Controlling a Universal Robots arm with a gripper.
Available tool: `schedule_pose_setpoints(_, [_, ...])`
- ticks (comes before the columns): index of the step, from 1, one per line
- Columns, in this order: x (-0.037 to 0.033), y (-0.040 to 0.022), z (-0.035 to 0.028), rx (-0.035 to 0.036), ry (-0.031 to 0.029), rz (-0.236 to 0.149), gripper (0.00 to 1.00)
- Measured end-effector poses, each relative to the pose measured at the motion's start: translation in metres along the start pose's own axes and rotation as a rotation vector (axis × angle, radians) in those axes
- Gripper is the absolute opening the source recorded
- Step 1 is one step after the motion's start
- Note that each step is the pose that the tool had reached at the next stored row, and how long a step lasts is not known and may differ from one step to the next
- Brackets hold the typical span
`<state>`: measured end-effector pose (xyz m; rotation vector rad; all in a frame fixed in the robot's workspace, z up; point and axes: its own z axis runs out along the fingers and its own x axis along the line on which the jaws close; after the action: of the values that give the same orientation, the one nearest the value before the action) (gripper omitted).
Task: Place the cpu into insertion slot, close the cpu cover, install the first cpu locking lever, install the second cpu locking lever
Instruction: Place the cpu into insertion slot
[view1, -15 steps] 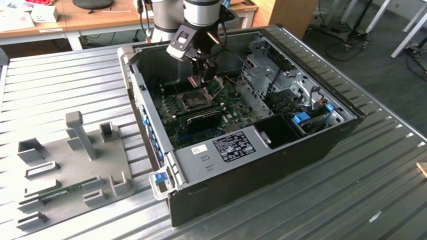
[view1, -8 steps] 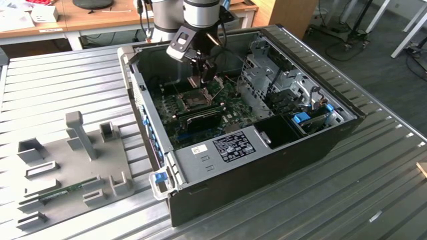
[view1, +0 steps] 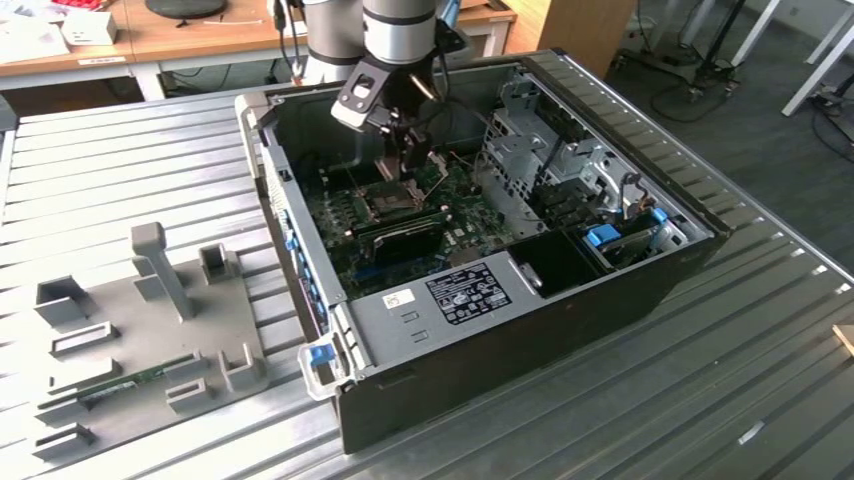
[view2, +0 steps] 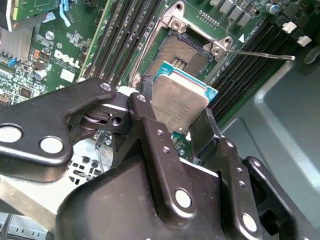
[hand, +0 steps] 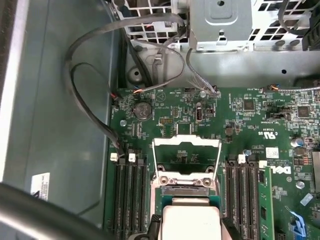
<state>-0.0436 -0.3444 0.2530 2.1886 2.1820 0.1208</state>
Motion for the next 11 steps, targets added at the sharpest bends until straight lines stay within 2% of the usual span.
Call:
schedule_pose_setpoints(5, [-0.0001, -0.0026, 0.0071, -0.0114, 0.0002, -0.001, 0.54])
schedule_pose_setpoints(11, [-0.0002, -0.003, 0.0083, -0.0124, 0.0001, -0.001, 0.54])
